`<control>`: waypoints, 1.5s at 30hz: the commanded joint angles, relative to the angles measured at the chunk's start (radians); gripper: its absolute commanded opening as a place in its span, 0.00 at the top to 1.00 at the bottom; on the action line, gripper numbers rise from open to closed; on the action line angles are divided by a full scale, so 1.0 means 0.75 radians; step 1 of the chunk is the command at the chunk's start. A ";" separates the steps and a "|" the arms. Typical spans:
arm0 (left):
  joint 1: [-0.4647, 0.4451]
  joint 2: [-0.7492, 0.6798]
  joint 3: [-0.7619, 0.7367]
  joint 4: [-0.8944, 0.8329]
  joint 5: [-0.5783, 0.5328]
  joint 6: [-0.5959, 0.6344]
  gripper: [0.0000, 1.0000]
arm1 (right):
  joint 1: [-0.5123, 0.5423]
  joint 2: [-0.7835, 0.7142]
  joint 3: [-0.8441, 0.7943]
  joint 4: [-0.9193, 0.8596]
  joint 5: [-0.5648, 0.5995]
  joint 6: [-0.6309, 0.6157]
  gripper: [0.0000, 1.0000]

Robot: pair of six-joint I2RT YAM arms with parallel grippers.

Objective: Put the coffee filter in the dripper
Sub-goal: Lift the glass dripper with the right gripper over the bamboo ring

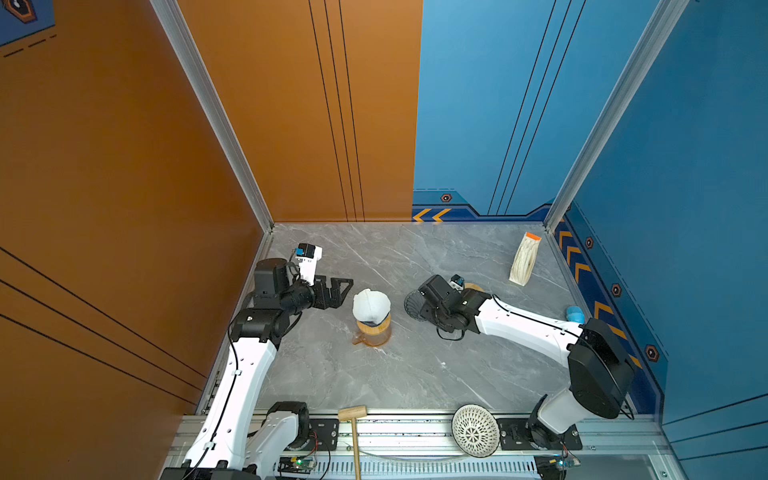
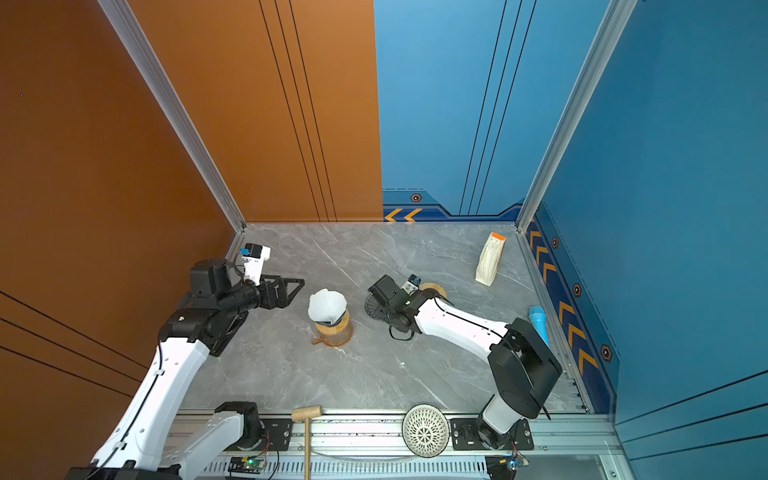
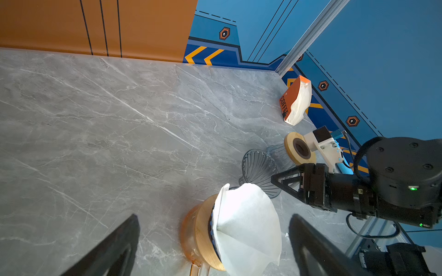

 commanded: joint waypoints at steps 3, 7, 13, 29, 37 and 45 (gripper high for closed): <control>0.011 0.008 0.002 -0.017 0.035 0.024 0.02 | -0.012 0.067 0.044 -0.032 0.009 0.014 0.58; 0.012 -0.001 -0.002 -0.014 0.032 0.022 0.02 | -0.019 0.085 0.044 -0.031 0.028 0.014 0.61; 0.011 -0.004 -0.005 -0.014 0.029 0.020 0.02 | -0.024 0.120 0.044 -0.004 0.026 0.003 0.70; 0.012 0.020 0.027 -0.016 0.023 0.003 0.02 | -0.064 0.102 0.024 0.060 -0.017 -0.066 0.89; 0.000 0.020 0.073 -0.015 -0.004 -0.006 0.02 | -0.095 0.026 -0.005 0.112 -0.044 -0.142 0.98; -0.043 0.055 0.186 -0.014 -0.025 -0.012 0.02 | -0.169 -0.120 -0.010 0.133 -0.070 -0.282 1.00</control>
